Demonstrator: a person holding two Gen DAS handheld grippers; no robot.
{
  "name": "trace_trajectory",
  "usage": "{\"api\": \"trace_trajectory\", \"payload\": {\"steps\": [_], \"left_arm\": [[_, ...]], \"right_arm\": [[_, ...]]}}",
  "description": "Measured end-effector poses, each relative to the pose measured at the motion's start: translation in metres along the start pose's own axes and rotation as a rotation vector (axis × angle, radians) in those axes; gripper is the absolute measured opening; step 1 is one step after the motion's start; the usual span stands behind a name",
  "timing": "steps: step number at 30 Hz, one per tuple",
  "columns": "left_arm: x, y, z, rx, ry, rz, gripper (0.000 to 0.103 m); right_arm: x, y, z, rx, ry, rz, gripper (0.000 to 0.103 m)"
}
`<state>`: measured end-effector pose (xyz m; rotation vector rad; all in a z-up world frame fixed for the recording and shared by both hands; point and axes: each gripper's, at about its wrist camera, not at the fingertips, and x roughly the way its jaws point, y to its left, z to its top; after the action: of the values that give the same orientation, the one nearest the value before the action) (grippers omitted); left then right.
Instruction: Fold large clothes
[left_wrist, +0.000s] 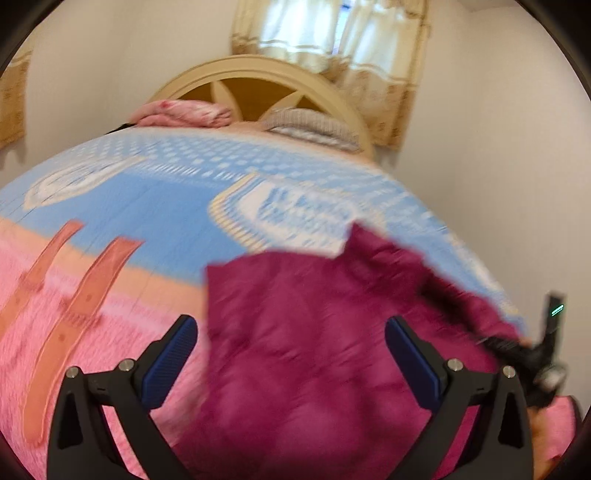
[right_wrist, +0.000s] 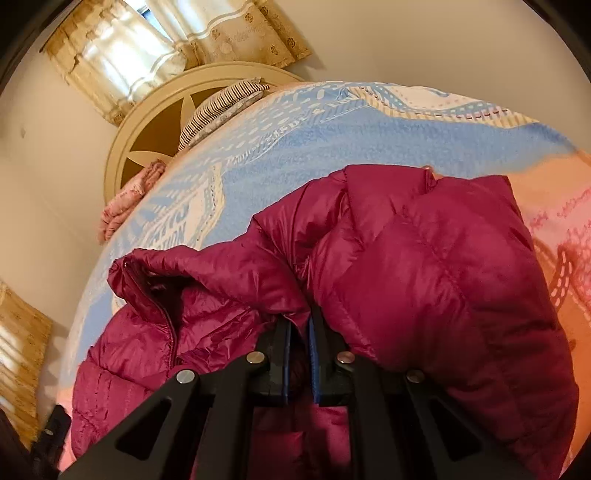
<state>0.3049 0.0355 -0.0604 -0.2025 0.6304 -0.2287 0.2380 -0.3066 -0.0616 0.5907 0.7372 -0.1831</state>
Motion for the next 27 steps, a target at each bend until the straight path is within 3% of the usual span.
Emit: {"api": "trace_trajectory", "payload": {"steps": [2,5,8,11,16,18,20,22,27], "left_arm": [[0.005,-0.023,0.022,0.059,0.024,-0.033,0.103],[0.037,-0.064,0.038,0.199,0.123,-0.056,0.103],[0.085,-0.106,0.037,0.315,0.240,-0.028,0.103],[0.127,-0.127,0.029,0.302,0.330,0.035,0.103],[0.168,-0.141,0.029,0.271,0.364,0.183,0.103],[0.174,-0.146,0.030,0.321,0.339,0.259,0.090],[0.167,-0.142,0.032,0.344,0.308,0.307,0.047],[0.157,-0.124,0.037,0.270,0.316,0.261,0.023],[0.114,-0.076,0.027,0.094,0.329,0.221,0.020]], "right_arm": [[-0.001,-0.001,0.000,0.000,-0.003,0.002,0.007],[-0.001,-0.003,0.000,0.000,-0.006,0.005,0.007],[-0.002,-0.005,-0.001,0.012,-0.010,0.018,0.007],[-0.003,-0.008,-0.003,0.021,-0.014,0.033,0.007],[-0.002,-0.009,-0.003,0.027,-0.018,0.042,0.007],[-0.003,-0.009,-0.003,0.029,-0.019,0.046,0.007],[-0.003,-0.011,-0.002,0.033,-0.019,0.050,0.007],[-0.003,-0.012,-0.002,0.038,-0.018,0.055,0.007],[-0.003,-0.014,-0.002,0.039,-0.016,0.058,0.007]]}}
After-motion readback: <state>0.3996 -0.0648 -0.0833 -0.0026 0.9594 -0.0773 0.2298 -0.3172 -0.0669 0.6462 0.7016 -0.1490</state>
